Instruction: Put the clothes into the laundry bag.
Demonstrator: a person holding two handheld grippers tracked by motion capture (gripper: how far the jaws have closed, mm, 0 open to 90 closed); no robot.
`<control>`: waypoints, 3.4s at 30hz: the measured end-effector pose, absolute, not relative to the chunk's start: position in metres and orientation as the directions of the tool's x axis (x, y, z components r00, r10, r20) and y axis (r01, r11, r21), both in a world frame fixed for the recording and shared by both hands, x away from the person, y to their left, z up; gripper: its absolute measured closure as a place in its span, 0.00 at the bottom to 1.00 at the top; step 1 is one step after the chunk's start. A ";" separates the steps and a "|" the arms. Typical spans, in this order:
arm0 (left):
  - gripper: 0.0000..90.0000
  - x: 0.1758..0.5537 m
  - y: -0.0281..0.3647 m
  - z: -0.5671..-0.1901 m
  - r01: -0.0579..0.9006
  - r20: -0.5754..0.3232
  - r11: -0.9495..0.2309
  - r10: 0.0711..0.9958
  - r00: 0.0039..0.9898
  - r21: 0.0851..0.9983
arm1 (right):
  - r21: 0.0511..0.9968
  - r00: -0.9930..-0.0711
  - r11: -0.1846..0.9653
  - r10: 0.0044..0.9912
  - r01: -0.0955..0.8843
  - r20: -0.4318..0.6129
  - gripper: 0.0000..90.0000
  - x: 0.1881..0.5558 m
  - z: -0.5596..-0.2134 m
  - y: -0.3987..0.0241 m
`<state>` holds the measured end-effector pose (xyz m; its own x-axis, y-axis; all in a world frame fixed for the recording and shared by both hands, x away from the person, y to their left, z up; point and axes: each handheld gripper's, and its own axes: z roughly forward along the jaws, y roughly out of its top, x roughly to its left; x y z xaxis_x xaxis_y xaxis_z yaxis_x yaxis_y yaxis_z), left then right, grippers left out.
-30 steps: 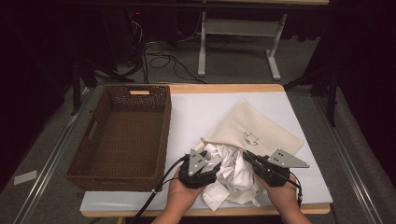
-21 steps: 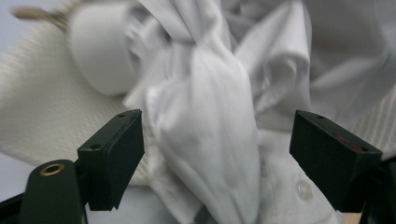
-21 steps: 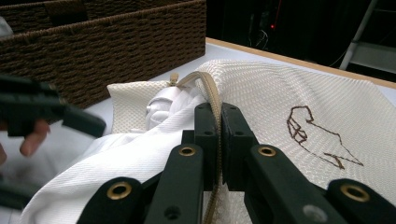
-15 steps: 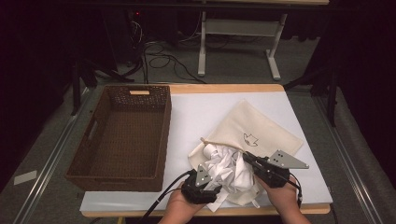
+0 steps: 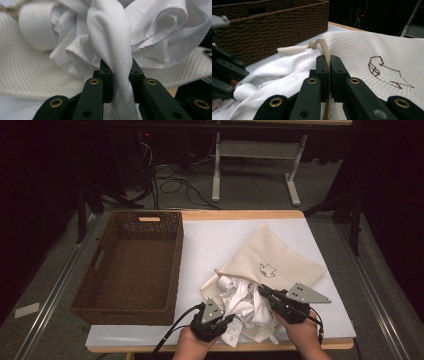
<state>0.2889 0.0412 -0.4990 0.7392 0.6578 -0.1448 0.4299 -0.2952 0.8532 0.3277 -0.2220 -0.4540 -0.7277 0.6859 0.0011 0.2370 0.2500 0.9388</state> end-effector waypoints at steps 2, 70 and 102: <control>0.87 0.286 0.042 -0.493 0.410 -0.140 -0.278 0.656 0.741 0.869 | 0.938 -0.728 0.251 0.686 0.239 0.002 0.98 0.327 -0.454 -0.222; 0.35 0.317 0.032 -0.517 0.487 -0.154 -0.291 0.712 0.685 0.824 | 0.935 -0.713 0.257 0.701 0.245 -0.006 0.98 0.330 -0.457 -0.224; 0.92 0.329 -0.011 -0.508 0.393 -0.062 -0.340 0.684 0.727 0.855 | 0.934 -0.711 0.257 0.703 0.248 -0.005 0.98 0.332 -0.458 -0.223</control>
